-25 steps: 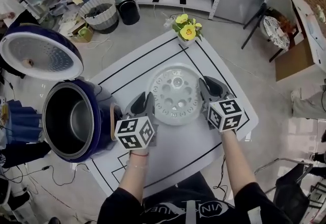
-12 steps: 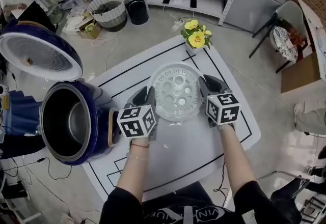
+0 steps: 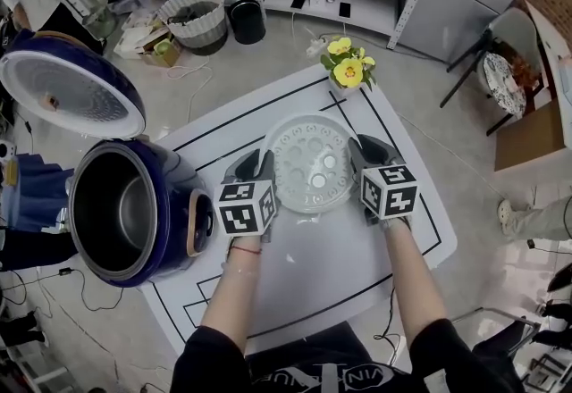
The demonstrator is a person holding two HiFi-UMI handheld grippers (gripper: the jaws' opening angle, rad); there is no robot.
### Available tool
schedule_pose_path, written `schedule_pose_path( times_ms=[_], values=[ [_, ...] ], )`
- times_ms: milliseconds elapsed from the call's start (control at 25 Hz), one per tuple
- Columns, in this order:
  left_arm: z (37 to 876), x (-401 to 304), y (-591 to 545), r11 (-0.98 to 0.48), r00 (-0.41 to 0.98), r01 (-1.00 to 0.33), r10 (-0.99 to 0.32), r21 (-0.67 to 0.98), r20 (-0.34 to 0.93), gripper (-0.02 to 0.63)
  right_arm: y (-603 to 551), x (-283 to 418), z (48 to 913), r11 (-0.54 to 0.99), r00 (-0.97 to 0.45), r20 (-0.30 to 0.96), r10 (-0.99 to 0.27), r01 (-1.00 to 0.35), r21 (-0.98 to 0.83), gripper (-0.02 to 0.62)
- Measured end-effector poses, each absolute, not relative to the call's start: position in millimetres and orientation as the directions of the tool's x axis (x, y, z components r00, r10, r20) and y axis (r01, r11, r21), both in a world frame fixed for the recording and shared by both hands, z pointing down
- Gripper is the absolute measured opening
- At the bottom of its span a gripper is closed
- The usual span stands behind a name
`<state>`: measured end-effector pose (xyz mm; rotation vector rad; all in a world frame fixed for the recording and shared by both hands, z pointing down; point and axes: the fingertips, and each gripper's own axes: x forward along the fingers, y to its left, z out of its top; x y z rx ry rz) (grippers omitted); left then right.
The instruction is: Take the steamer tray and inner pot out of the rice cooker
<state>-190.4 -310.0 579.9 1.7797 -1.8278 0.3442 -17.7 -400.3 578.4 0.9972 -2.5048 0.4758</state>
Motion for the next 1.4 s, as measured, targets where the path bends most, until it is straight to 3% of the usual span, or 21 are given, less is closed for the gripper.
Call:
schedule_pose_path(
  times_ms=[360, 800, 1400],
  values=[
    [570, -192, -309, 0.072, 0.030, -0.979, -0.877, 0.193, 0.479, 0.127, -395, -15, 576, 0.698, -0.666, 0.468, -0.581, -0.703, -0.132, 0.115],
    [519, -182, -286, 0.030, 0.034, -0.985, -0.933, 0.173, 0.359, 0.127, -368, -19, 520, 0.735, -0.714, 0.366, -0.596, -0.670, -0.110, 0.120],
    [446, -167, -224, 0.017, 0.023, -0.984, -0.976, 0.179, 0.218, 0.127, -294, -65, 446, 0.864, -0.854, 0.246, -0.458, -0.493, -0.105, 0.120]
  ],
)
